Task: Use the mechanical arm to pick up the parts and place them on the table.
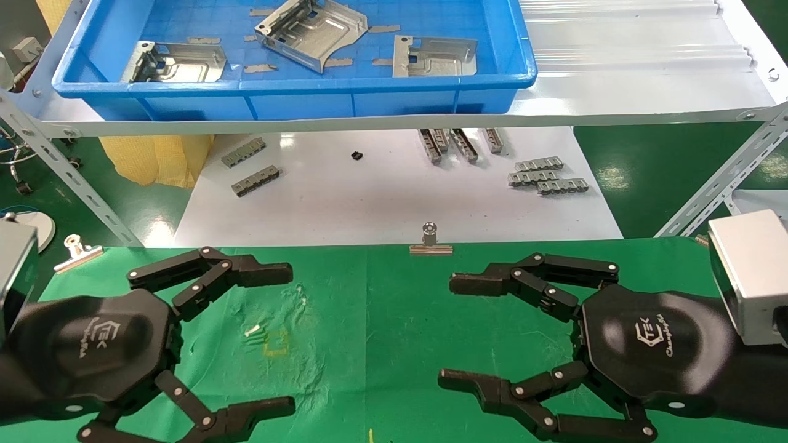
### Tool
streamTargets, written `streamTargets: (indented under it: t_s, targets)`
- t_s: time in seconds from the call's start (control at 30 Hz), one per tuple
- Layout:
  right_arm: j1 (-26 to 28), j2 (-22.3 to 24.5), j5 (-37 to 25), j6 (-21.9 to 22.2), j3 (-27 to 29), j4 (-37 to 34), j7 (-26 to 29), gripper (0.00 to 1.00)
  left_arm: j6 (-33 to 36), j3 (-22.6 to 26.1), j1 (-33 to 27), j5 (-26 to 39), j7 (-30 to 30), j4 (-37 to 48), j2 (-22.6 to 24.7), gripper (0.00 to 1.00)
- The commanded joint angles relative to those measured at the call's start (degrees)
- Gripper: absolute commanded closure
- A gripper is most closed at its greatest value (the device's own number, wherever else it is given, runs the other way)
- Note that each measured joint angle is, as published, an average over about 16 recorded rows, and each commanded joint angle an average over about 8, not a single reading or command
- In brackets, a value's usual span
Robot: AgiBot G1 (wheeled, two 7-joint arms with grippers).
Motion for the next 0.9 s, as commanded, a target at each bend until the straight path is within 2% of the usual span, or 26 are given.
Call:
streamTargets:
  t_s: [0.03,0.9]
  targets:
    - [0.0,0.0,0.0,0.0,0.0,0.0,0.0,1.00,0.0,0.0,0.0,0.0,0.0,0.0,0.0,0.00]
    - [0.0,0.0,0.0,0.0,0.0,0.0,0.0,1.00,0.0,0.0,0.0,0.0,0.0,0.0,0.0,0.00]
